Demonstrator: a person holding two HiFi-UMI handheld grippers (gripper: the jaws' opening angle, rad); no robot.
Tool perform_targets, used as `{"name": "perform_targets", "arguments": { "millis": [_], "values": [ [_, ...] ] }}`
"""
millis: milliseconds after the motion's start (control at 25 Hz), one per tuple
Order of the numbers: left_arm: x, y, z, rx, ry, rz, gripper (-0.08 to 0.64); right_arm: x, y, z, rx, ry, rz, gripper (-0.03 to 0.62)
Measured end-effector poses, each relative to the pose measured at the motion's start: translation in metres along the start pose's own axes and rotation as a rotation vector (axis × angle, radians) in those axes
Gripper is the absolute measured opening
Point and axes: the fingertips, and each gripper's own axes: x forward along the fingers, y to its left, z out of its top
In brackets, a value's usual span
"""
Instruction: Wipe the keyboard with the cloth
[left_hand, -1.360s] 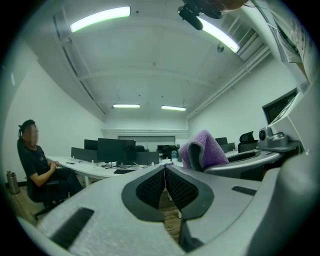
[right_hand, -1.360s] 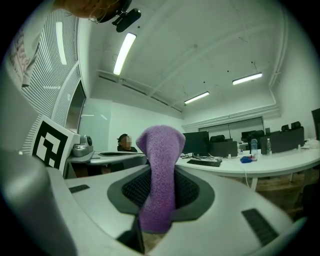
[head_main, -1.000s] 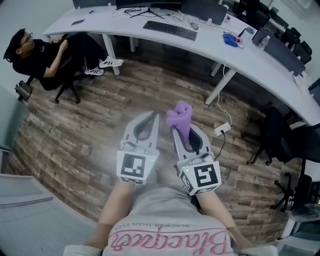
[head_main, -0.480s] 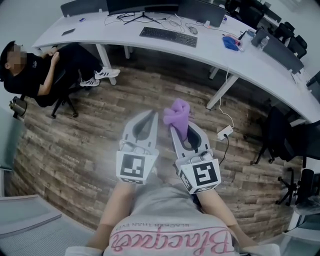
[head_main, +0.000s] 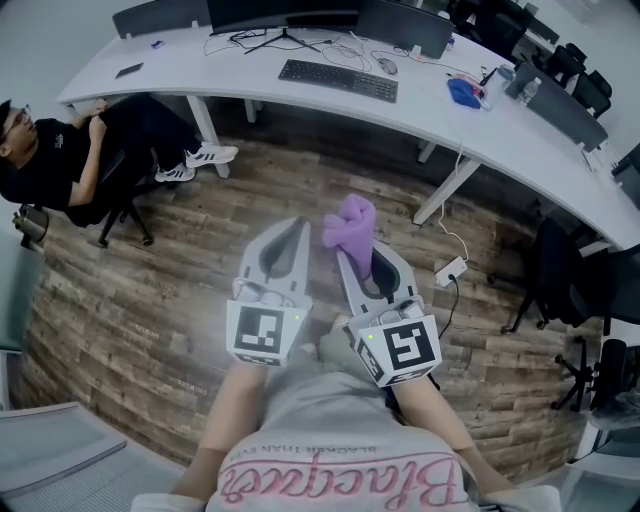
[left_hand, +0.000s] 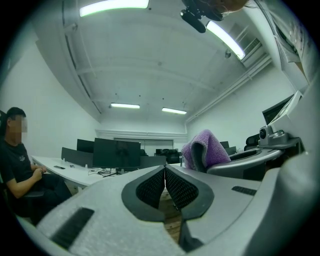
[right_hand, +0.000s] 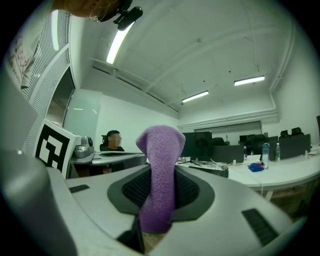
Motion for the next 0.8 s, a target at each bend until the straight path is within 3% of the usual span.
{"name": "perform_targets", "arguments": {
  "millis": [320,800],
  "values": [
    [0.046,0.023,-0.006,0.016,0.011,0.022,0.006,0.044,-0.030,0.001,0.010,-0.015,0.017,0.098],
    [0.165,0.068,-0.015,0.023,0.034,0.044,0.006,0.146,-0.109,0.005,0.042,-0.017,0.044,0.098]
  ]
}}
